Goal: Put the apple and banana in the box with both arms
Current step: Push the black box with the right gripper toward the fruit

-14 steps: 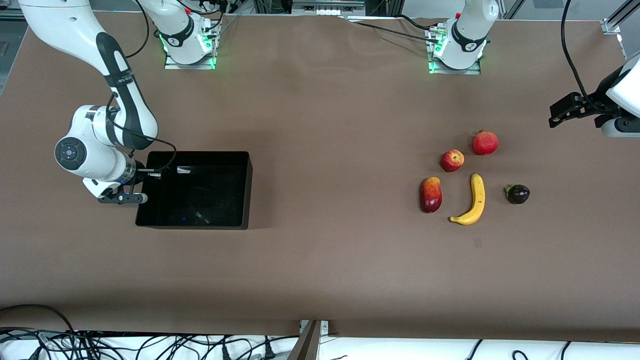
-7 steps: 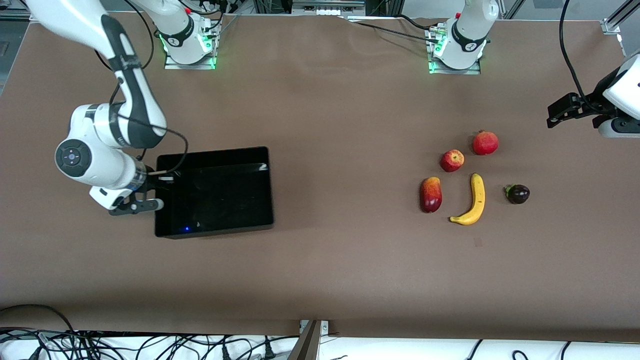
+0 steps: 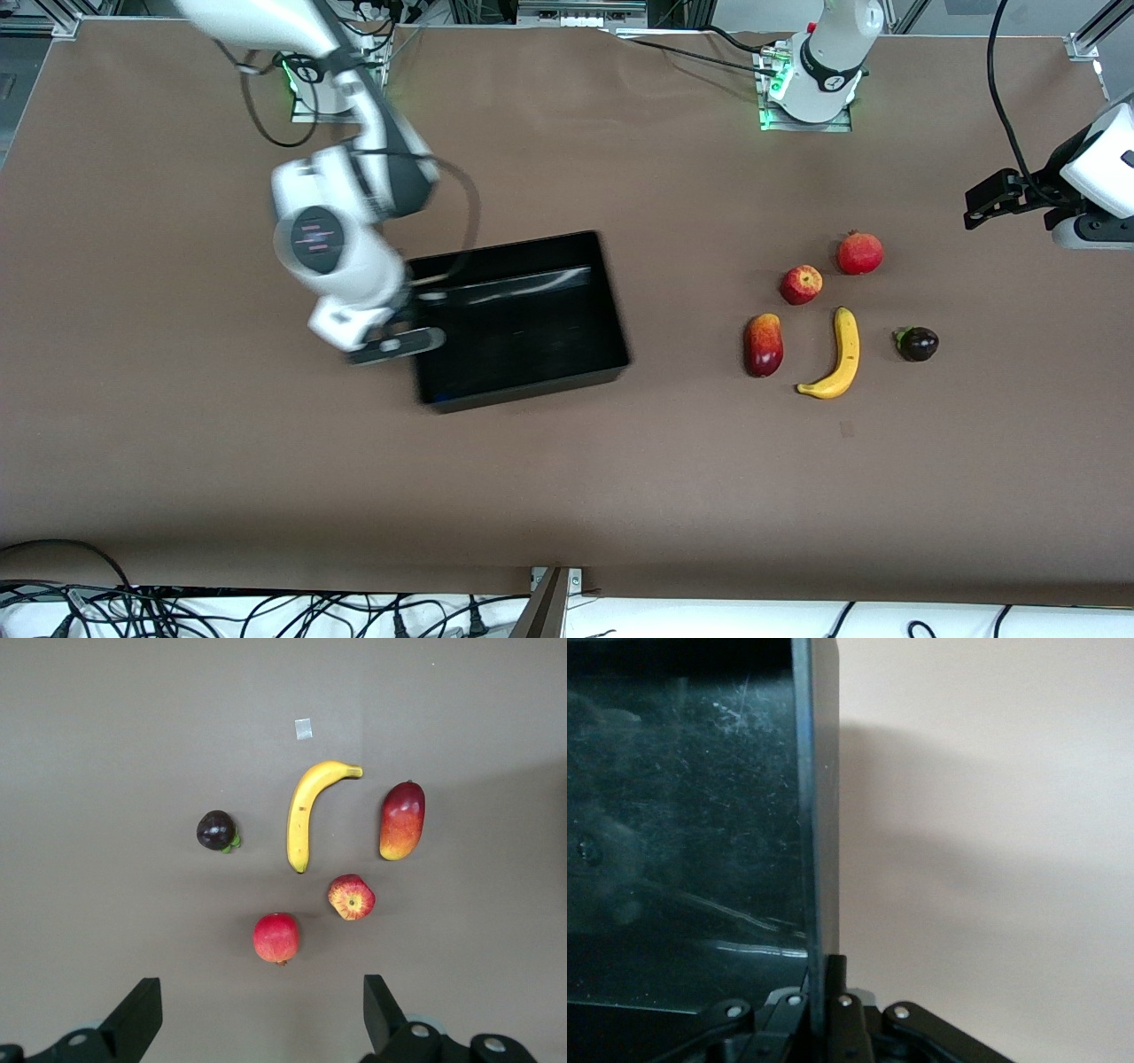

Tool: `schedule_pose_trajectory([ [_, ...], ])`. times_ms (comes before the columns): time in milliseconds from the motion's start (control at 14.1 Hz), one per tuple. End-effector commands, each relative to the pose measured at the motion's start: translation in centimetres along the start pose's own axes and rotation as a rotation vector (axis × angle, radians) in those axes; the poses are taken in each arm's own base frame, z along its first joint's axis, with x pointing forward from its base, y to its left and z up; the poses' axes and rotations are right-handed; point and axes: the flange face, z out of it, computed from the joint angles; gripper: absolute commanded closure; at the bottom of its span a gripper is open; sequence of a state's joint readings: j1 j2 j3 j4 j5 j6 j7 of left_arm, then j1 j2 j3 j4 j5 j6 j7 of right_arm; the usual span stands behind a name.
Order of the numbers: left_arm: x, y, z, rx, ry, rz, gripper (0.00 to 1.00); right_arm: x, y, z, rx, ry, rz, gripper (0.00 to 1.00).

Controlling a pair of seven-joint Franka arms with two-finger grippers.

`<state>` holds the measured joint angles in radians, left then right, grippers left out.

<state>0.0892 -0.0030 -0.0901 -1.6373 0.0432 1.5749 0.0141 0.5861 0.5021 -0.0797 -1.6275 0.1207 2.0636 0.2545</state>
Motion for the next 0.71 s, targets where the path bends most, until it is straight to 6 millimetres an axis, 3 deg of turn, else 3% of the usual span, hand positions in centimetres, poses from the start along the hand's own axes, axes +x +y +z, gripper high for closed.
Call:
schedule_pose_trajectory([
  [0,0.6,0.2,0.5,0.004,-0.009,0.010,0.00,0.8,-8.9,1.8,0.039,0.010,0.069,1.00],
  [213,1.2,0.5,1.7,0.000,-0.024,0.019,0.00,0.2,-15.5,5.3,0.042,0.032,0.117,1.00],
  [284,1.3,0.5,2.2,-0.001,-0.036,0.019,0.00,0.0,-16.8,6.6,0.050,0.055,0.125,1.00],
  [427,1.9,0.9,3.7,-0.002,-0.068,0.031,0.00,-0.2,-17.9,8.8,0.061,0.078,0.133,1.00],
  [640,2.6,2.1,5.5,0.003,-0.102,0.055,0.00,-0.3,-18.2,10.2,0.069,0.065,0.195,1.00],
])
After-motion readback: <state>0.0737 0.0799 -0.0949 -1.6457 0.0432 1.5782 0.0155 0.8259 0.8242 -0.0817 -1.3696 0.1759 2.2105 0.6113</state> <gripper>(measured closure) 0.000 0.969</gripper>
